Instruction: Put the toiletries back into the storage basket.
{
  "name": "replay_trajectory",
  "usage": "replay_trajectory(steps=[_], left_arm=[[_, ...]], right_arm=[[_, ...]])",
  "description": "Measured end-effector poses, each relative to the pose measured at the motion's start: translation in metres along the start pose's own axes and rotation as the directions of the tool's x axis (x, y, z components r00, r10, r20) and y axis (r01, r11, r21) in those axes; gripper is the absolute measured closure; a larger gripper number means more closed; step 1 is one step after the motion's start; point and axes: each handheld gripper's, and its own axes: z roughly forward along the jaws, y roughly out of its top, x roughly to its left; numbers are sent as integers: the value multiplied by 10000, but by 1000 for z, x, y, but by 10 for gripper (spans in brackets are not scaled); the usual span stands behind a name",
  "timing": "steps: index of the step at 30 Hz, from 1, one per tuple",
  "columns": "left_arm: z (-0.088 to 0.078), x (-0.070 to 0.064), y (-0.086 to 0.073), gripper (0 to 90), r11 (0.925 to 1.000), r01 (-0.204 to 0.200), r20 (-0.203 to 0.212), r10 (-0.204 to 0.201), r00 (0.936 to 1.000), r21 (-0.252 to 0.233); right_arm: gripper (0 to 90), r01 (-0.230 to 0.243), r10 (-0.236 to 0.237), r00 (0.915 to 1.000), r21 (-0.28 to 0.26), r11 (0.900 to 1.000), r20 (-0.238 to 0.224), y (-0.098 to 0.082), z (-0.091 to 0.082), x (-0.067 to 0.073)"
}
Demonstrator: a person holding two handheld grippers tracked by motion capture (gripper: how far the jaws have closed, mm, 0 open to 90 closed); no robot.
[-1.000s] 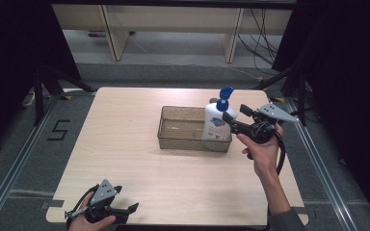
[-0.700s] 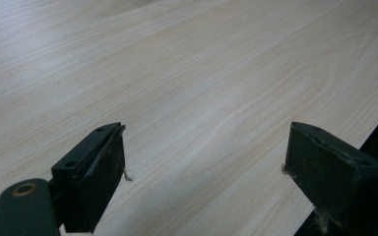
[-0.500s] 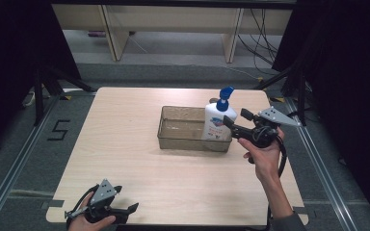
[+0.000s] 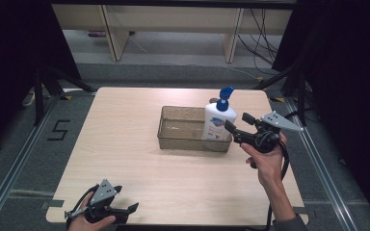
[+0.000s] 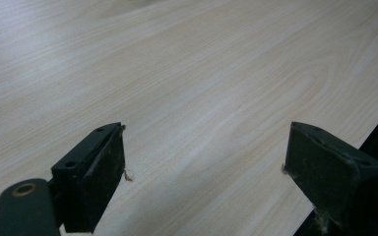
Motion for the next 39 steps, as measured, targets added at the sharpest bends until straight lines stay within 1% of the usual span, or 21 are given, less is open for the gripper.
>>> replay_trajectory(steps=[1,3,4,5,10,11,13,17,18,19,20,21,26,28,29,30,32,33,35,36,39], left_arm=[[0,0,0,149,10000,-1,5,1,10000,20],[0,0,0,149,10000,0,-9,0,10000,-9],[0,0,0,149,10000,-1,-21,1,10000,-16],[0,0,0,149,10000,-43,-29,44,10000,20],[0,0,0,149,10000,-13,12,13,10000,33],[0,0,0,149,10000,-26,22,26,10000,32],[0,0,0,149,10000,-25,20,25,10000,26],[0,0,0,149,10000,-18,11,18,10000,20],[0,0,0,149,10000,-26,20,26,10000,23],[0,0,0,149,10000,-31,32,31,10000,37],[0,0,0,149,10000,-47,39,47,10000,50],[0,0,0,149,10000,-44,39,44,10000,53],[0,0,0,149,10000,10,7,-10,10000,17],[0,0,0,149,10000,-22,24,22,10000,25],[0,0,0,149,10000,-26,29,26,10000,32],[0,0,0,149,10000,-20,29,20,10000,28],[0,0,0,149,10000,-10,17,10,10000,18],[-1,3,0,149,9994,-323,-103,325,9994,133],[-1,3,0,149,9994,-320,-89,321,9994,153],[0,0,0,149,10000,12,-15,-12,10000,-5],[-1,1,0,149,9999,-85,-34,86,10000,73]], right_arm=[[222,-161,160,9999,-89,9998,-56,-1,0,1],[222,-113,113,9999,26,9999,-8,-2,-2,1],[222,-26,25,10000,-79,10000,-42,-4,-2,0],[222,-256,256,9996,4,9997,-83,-4,-3,2],[220,-44,45,9999,138,9999,-95,-7,-5,3],[220,112,-111,9999,109,9999,-71,-7,-6,3],[220,-70,71,9997,56,10000,-214,-8,-6,5],[221,19,-18,9998,29,10000,-188,-10,-7,5],[221,-208,211,9996,172,9996,-171,-11,-7,7],[222,-3,5,9999,194,9998,-117,-11,-8,5],[222,-127,131,9997,192,9997,-227,-12,-7,6],[221,-49,51,9996,97,9999,-268,-13,-7,6],[222,-87,95,9997,322,9994,-238,-16,-7,8],[221,-33,43,9996,341,9994,-288,-16,-8,9],[220,103,-98,9995,179,9998,-287,-18,-6,9],[220,-140,152,9994,376,9992,-313,-18,-7,11],[219,48,-34,9994,384,9992,-349,-19,-8,11],[217,76,-64,9995,387,9992,-324,-19,-8,12],[213,67,-52,9990,326,9994,-441,-21,-7,13],[210,-26,42,9989,332,9994,-474,-21,-7,14],[207,-70,93,9986,427,9991,-528,-24,-7,15]])
